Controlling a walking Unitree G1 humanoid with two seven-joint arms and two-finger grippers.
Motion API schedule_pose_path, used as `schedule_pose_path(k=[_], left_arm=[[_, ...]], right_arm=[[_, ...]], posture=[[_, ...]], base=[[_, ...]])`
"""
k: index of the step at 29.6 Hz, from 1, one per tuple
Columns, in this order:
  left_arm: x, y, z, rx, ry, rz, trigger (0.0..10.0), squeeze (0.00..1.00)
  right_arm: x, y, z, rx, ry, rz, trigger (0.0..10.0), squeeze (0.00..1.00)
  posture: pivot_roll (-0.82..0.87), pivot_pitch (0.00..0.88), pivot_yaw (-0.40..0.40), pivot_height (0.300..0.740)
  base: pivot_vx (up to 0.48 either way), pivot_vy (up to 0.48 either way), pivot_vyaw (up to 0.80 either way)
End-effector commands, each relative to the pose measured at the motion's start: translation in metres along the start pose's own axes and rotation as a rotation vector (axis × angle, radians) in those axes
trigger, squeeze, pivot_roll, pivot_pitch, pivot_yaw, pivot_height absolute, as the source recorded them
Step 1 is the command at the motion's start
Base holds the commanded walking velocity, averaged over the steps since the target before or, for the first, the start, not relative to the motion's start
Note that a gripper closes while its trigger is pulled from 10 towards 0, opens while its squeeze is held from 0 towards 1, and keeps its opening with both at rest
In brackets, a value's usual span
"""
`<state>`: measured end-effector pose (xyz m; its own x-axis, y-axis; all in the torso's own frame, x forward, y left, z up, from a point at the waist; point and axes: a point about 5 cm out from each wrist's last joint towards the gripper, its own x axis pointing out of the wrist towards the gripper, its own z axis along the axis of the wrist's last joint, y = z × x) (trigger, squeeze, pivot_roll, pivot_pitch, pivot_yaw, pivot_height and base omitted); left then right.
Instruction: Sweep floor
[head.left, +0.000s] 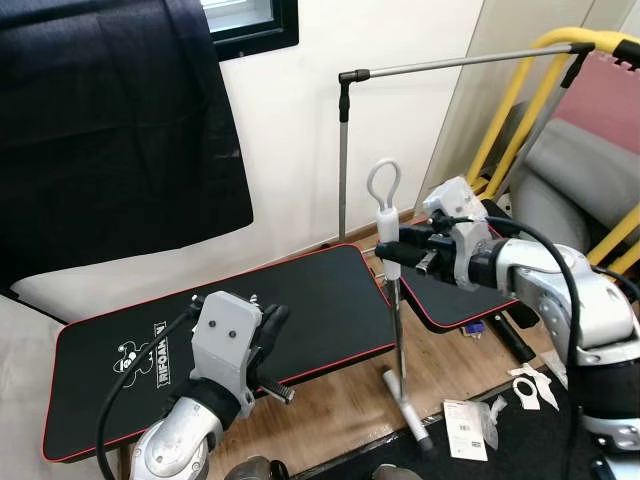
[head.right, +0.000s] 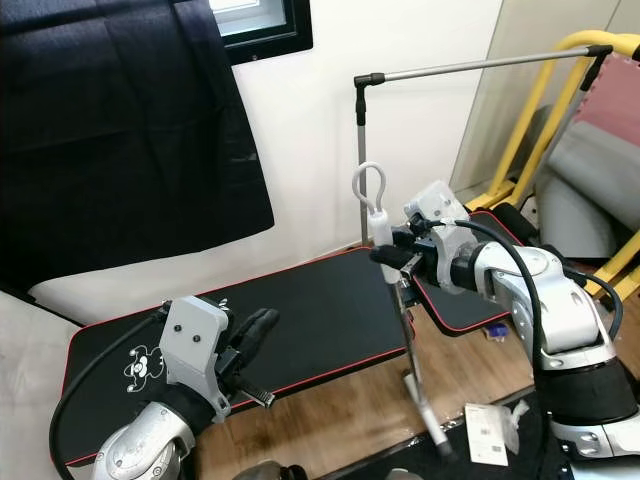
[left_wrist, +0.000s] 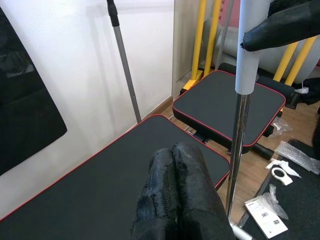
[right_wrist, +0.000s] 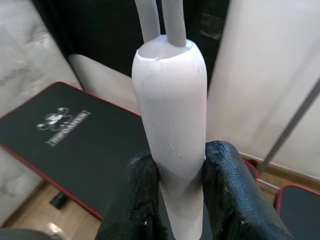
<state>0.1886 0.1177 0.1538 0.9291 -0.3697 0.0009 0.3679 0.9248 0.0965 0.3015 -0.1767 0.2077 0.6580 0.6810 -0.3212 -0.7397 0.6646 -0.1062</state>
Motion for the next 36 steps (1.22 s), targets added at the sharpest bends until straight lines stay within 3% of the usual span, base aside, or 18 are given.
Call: schedule_pose_path(k=[1,8,12,16,23,33,36], left_arm=[[0.0,0.003,-0.007,-0.003,0.032,0.032,10.0,0.0],[0.0,0.004,-0.008,-0.01,0.038,0.039,10.0,0.0],[0.001,0.005,-0.008,-0.012,0.043,0.041,10.0,0.0],[0.002,0.006,-0.008,-0.002,0.041,0.046,10.0,0.0],[0.004,0.006,-0.008,0.003,0.036,0.041,10.0,0.0],[0.009,0.007,-0.006,0.017,0.018,0.027,10.0,0.0],[0.014,0.01,-0.004,0.035,0.002,0.027,10.0,0.0]], right_arm=[[-0.007,0.001,0.006,-0.012,-0.026,0.031,10.0,0.0],[-0.023,0.001,0.012,-0.069,-0.035,0.127,10.0,0.0],[-0.016,0.001,0.009,-0.005,-0.055,0.076,10.0,0.0],[-0.006,0.014,0.007,0.067,-0.077,0.095,10.0,0.0],[-0.003,0.024,0.005,0.077,-0.072,0.147,10.0,0.0],[0.003,0.024,0.009,0.073,-0.074,0.137,10.0,0.0],[0.002,0.022,0.014,0.033,-0.083,0.148,10.0,0.0]], posture=[[-0.1,0.079,-0.034,0.74],[-0.1,0.077,-0.033,0.74],[-0.1,0.076,-0.032,0.74],[-0.1,0.074,-0.029,0.74],[-0.11,0.07,-0.031,0.74],[-0.11,0.056,-0.04,0.74],[-0.11,0.036,-0.042,0.74]], base=[[0.0,0.0,0.0],[0.0,0.0,0.0],[0.0,0.0,-0.39],[0.0,0.0,-0.78],[0.0,0.0,-0.78],[0.0,0.0,-0.79],[0.0,0.0,-0.79]])
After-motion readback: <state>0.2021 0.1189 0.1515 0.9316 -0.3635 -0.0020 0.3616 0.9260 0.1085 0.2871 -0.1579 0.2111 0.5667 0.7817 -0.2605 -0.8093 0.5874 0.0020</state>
